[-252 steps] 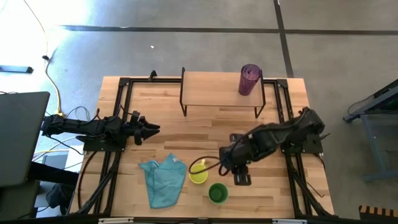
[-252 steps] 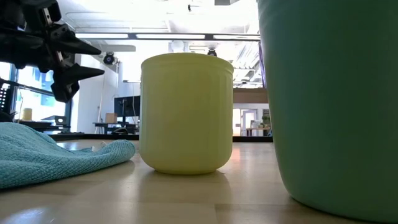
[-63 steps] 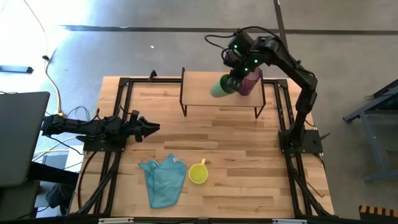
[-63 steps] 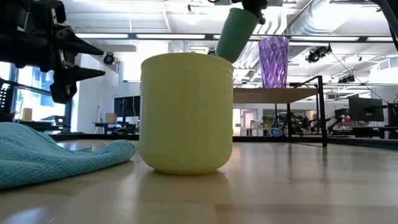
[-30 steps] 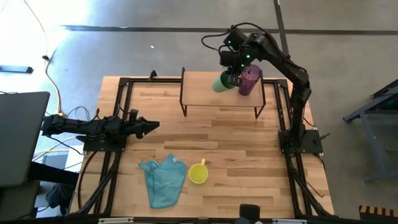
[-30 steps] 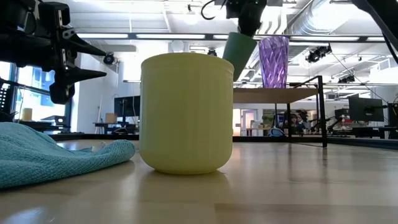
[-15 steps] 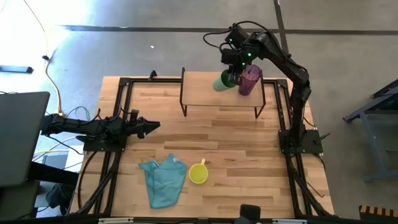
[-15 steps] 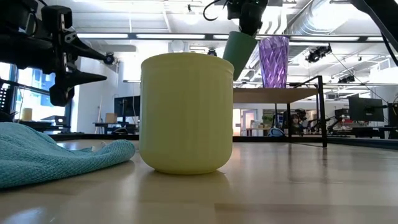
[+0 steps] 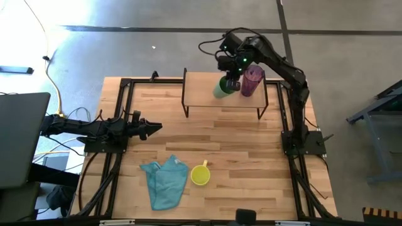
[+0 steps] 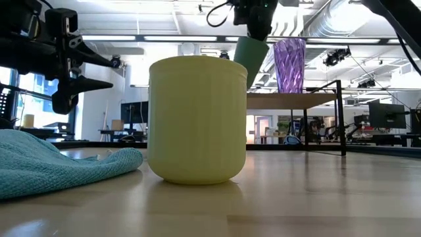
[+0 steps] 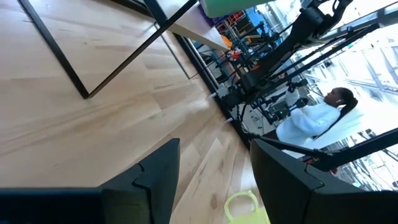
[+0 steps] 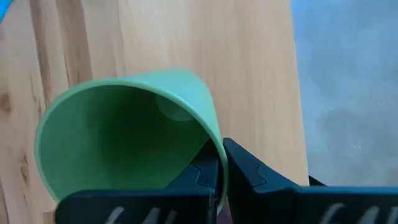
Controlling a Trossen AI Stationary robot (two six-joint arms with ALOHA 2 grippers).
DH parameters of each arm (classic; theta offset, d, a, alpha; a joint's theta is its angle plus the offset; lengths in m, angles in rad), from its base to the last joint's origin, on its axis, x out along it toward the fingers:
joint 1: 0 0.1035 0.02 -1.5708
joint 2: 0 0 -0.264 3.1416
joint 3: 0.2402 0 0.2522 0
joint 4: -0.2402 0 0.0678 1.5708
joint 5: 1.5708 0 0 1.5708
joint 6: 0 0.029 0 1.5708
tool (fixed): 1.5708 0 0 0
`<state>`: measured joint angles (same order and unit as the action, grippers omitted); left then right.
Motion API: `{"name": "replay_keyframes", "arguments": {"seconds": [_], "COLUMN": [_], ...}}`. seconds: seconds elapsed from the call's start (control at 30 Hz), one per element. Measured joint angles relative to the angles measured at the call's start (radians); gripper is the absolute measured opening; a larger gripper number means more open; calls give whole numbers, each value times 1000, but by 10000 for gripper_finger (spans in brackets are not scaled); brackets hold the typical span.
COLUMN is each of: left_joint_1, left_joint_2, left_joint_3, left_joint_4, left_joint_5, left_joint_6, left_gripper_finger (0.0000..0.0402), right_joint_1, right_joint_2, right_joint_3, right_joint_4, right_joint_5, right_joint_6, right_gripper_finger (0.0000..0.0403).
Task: Stack small to large cups/mugs on shelf
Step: Put the green cup on the shelf
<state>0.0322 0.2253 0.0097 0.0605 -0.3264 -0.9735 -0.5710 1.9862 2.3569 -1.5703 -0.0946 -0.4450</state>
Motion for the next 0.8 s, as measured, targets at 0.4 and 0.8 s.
{"name": "replay_keyframes", "arguments": {"seconds": [0.4,0.8], "left_joint_1": [0,0], "left_joint_2": [0,0], "left_joint_3": [0,0], "left_joint_4": [0,0], "left_joint_5": [10,12], "left_joint_6": [8,25], "left_gripper_finger": [184,184], "right_joint_1": [-5,-12], "right_joint_2": [19,18], "right_joint_3": [0,0], "right_joint_4": [0,5], "right_joint_5": [102,99], "right_joint_6": [61,74], "right_gripper_finger": [0,0]}}
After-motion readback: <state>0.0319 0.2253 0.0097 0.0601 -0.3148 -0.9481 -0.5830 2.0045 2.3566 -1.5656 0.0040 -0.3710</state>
